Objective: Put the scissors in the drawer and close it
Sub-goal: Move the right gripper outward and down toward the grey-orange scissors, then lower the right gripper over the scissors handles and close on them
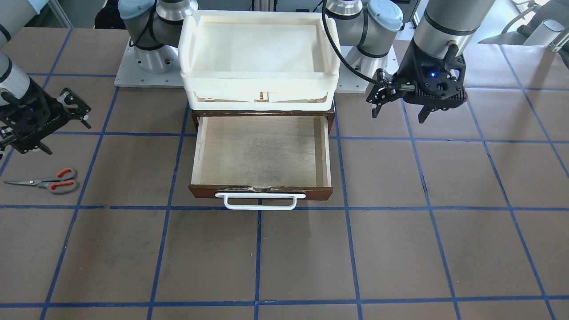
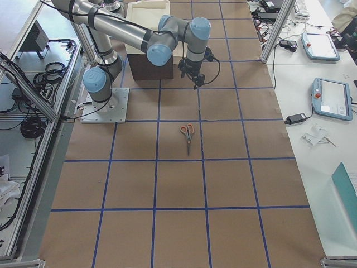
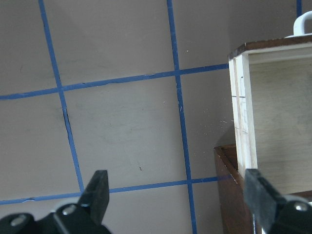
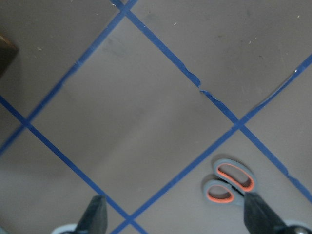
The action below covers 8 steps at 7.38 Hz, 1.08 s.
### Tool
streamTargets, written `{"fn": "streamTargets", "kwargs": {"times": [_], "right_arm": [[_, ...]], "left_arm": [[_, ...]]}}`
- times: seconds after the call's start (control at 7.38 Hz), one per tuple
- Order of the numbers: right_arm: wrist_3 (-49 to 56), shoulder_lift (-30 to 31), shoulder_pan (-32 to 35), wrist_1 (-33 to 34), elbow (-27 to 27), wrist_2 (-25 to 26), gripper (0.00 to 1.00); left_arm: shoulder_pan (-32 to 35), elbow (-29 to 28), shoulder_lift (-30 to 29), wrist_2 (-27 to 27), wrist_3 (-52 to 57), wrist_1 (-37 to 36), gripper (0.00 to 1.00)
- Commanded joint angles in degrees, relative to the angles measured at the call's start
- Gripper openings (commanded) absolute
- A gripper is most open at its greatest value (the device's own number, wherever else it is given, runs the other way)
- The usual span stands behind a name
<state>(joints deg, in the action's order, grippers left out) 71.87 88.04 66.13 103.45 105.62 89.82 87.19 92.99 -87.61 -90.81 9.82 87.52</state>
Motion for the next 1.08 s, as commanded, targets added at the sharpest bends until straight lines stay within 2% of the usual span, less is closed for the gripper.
{"fn": "streamTargets", "kwargs": {"times": [0.0,0.14,0.27,0.41,0.54,0.81,0.95], "right_arm": [[26.01,-4.78,-8.71,13.92,7.03,-0.08,1.0],[38.39,-8.29,-12.22,18.23,7.84,-0.26,1.0],[50.26,-10.33,-15.56,20.28,8.8,-3.05,1.0],[57.95,-10.7,-16.81,25.6,10.55,-4.12,1.0],[63.95,-11.22,-17.35,31.14,12.57,-4.3,1.0],[66.81,-16.21,-17.53,38.28,13.38,-4.92,1.0],[68.04,-16.85,-17.53,38.31,13.64,-4.83,1.0]], "left_arm": [[-0.09,0.0,0.07,-0.07,-0.06,0.02,1.0],[-0.09,0.0,0.07,-0.16,0.03,0.02,1.0],[0.0,0.0,0.07,-0.07,0.03,0.02,1.0],[-0.09,0.0,0.07,-0.16,0.03,0.02,1.0],[-0.09,0.0,0.07,-0.16,0.03,0.02,1.0],[-0.09,0.0,0.07,-0.07,0.03,0.02,1.0],[-0.09,0.0,0.07,-0.16,0.03,0.02,1.0]]}}
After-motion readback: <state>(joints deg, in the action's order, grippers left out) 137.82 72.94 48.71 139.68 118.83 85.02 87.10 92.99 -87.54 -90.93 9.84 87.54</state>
